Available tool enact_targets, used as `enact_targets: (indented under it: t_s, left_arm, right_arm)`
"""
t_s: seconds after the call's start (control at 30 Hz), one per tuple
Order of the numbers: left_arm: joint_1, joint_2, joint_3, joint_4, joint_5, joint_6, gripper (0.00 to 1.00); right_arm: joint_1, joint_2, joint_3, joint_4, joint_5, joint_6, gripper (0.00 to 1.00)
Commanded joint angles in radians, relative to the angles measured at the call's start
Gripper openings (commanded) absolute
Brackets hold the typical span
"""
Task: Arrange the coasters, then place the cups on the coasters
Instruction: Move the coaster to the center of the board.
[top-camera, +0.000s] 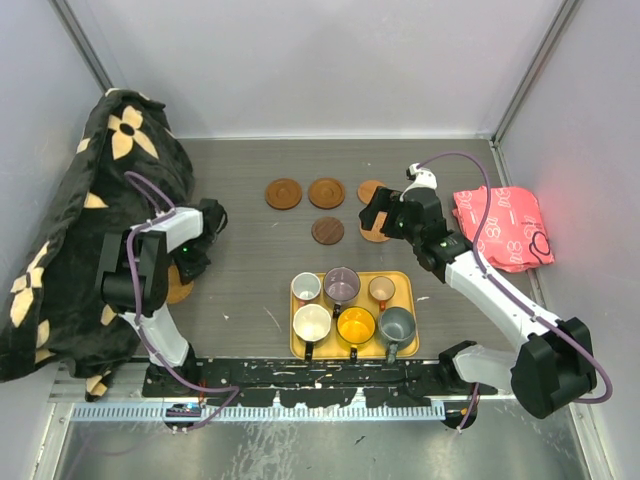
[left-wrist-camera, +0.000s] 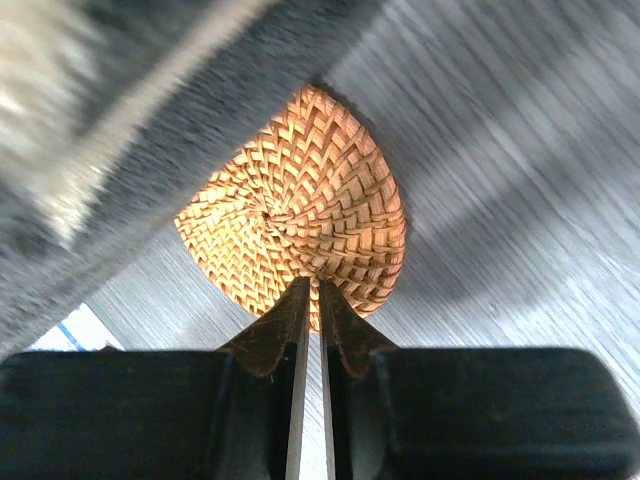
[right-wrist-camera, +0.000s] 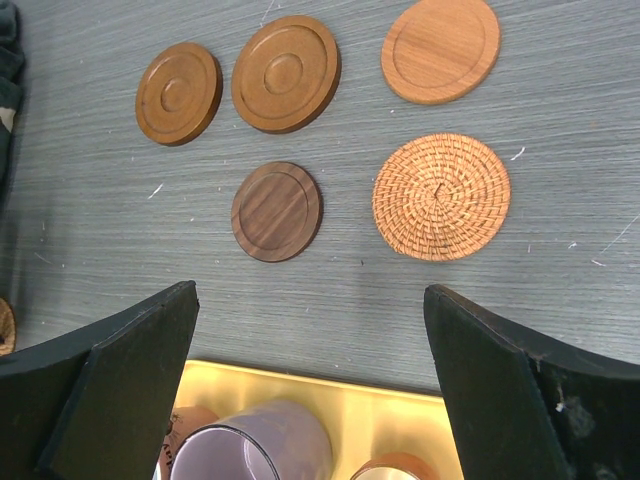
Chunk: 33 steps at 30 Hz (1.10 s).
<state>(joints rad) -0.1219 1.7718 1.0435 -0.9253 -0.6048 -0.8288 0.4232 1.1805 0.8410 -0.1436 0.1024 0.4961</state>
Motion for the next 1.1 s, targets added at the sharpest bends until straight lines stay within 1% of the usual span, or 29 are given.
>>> enact_targets:
  t_s: [0.0, 0.13, 0.27, 0.47, 0.67, 0.8, 0.87, 0.93, 1.07]
  left_arm:
    - [-0.066, 0.038, 0.044, 0.018, 0.129, -0.061, 0.12]
    - [-0.113, 0.055, 0.098, -0.002, 0.146, -0.076, 0.12]
    - [-0.182, 0.090, 0.172, -0.034, 0.146, -0.095, 0.12]
    - [-0.265, 0.113, 0.276, -0.040, 0.171, -0.107, 0.12]
    - [-0.321, 0.157, 0.384, -0.025, 0.194, -0.075, 0.12]
    - [-0.365, 0.200, 0.465, -0.054, 0.154, -0.046, 0.13]
    - [-0.375, 0.196, 0.474, -0.056, 0.128, -0.042, 0.13]
    - [-0.384, 0.161, 0.452, -0.035, 0.105, -0.037, 0.12]
    - [-0.385, 0.028, 0.345, 0.054, 0.078, -0.028, 0.10]
  right_arm:
    - [-0.006, -0.047, 0.010, 0.047, -0.004, 0.001, 1.00]
    - [-0.007, -0.047, 0.010, 0.047, -0.003, 0.000, 1.00]
    - [-0.006, -0.045, 0.009, 0.047, -0.005, 0.000, 1.00]
    - [-0.007, -0.045, 0.007, 0.047, -0.005, 0.001, 1.00]
    - [-0.007, -0.033, 0.008, 0.048, -0.003, 0.004, 1.00]
    - [-0.006, -0.029, 0.005, 0.048, 0.000, 0.005, 1.00]
    - [-0.007, -0.031, -0.003, 0.056, 0.000, 0.005, 1.00]
    - [-0.007, -0.031, -0.009, 0.064, 0.003, 0.005, 1.00]
    - [-0.007, -0.018, -0.013, 0.070, 0.005, 0.004, 1.00]
